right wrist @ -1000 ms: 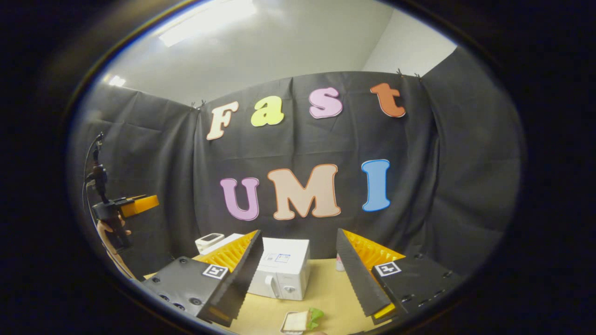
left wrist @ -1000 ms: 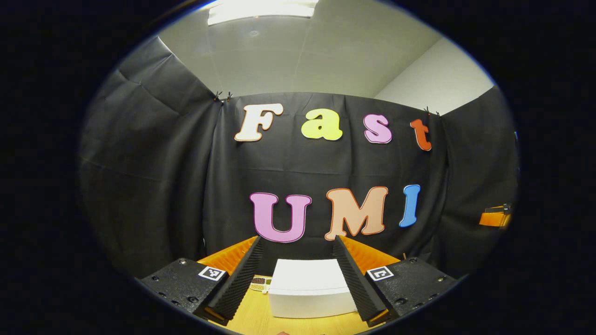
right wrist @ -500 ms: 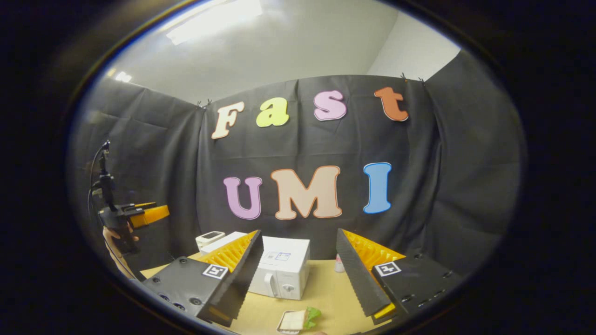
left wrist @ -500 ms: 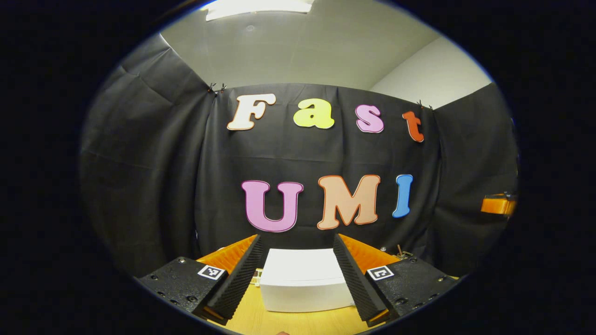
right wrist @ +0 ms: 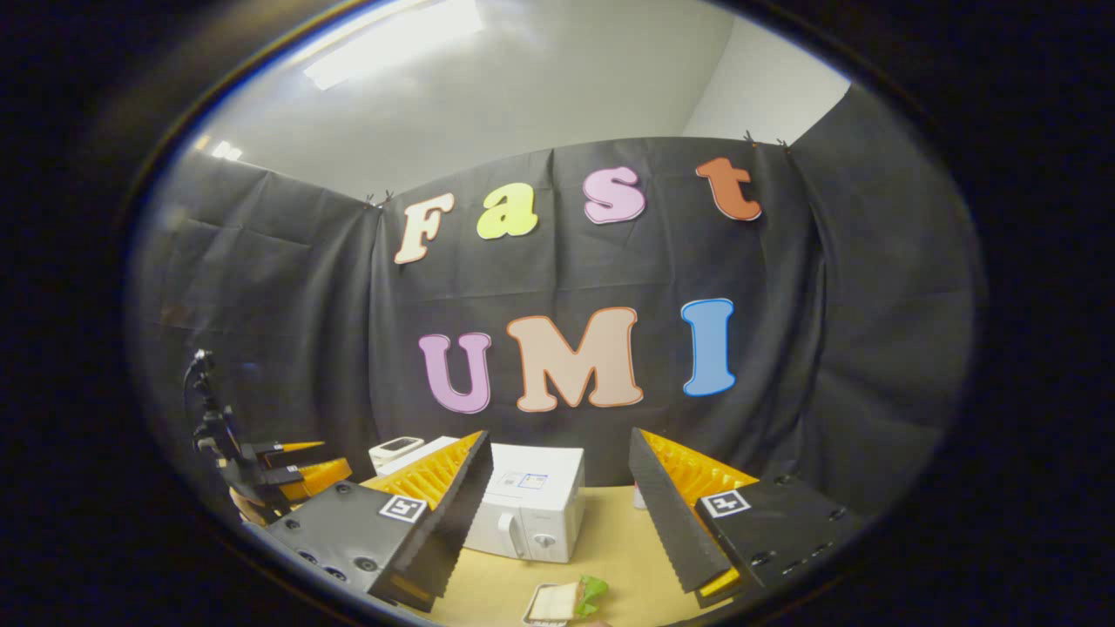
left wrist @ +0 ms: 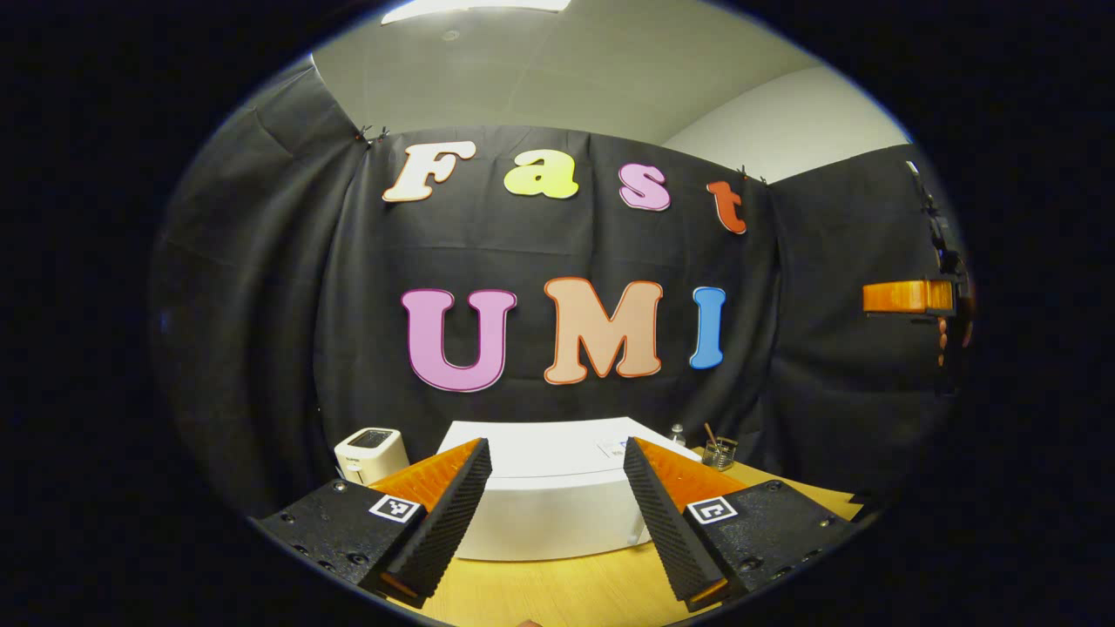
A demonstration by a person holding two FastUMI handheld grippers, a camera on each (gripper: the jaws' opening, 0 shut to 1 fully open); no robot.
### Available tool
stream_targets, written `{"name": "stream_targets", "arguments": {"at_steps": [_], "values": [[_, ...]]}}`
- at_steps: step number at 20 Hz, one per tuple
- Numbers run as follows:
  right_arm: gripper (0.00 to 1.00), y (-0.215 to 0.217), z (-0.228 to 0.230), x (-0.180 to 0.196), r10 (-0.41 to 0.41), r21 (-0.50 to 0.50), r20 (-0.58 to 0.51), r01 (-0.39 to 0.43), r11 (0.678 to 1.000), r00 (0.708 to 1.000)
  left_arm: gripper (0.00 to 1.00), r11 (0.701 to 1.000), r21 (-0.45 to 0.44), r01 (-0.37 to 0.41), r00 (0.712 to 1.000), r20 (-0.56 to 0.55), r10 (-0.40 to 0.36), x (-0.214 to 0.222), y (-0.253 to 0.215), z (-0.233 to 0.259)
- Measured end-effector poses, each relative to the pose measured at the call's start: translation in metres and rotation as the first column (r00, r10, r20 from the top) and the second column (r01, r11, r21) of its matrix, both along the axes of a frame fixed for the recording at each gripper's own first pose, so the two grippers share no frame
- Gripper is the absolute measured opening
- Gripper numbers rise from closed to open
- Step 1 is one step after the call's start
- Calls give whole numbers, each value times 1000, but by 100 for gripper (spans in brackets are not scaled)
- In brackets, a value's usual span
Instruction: Open the microwave oven with the left hand, put the food in, and close the microwave oven.
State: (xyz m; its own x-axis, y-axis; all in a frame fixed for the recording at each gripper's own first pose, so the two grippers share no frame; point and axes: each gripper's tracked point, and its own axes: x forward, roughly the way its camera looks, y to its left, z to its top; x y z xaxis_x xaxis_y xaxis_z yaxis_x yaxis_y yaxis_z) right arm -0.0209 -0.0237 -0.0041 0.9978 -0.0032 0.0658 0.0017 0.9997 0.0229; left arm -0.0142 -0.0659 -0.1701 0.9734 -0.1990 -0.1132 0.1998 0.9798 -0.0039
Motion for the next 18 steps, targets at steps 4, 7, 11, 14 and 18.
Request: {"name": "stream_targets", "arguments": {"at_steps": [4, 7, 11, 14, 18], "values": [[92, -17, -2, 6, -29, 19, -8, 30, 999, 1000, 92, 999, 8, 35, 999, -40, -35, 4, -16, -51], [97, -24, -5, 9, -49, 1, -8, 49, 999, 999, 96, 998, 7, 62, 995, -72, -62, 7, -35, -89], [92, -23, -6, 6, -49, -2, -6, 49, 999, 999, 96, 995, -7, 96, 986, -139, -96, 9, -69, -145], [92, -28, -9, 2, -53, -6, -16, 53, 999, 998, 96, 995, -3, 101, 977, -190, -99, 14, -92, -181], [92, -37, -13, -8, -65, -12, -24, 65, 998, 998, 96, 996, -28, 84, 972, -219, -88, 25, -111, -214]]}}
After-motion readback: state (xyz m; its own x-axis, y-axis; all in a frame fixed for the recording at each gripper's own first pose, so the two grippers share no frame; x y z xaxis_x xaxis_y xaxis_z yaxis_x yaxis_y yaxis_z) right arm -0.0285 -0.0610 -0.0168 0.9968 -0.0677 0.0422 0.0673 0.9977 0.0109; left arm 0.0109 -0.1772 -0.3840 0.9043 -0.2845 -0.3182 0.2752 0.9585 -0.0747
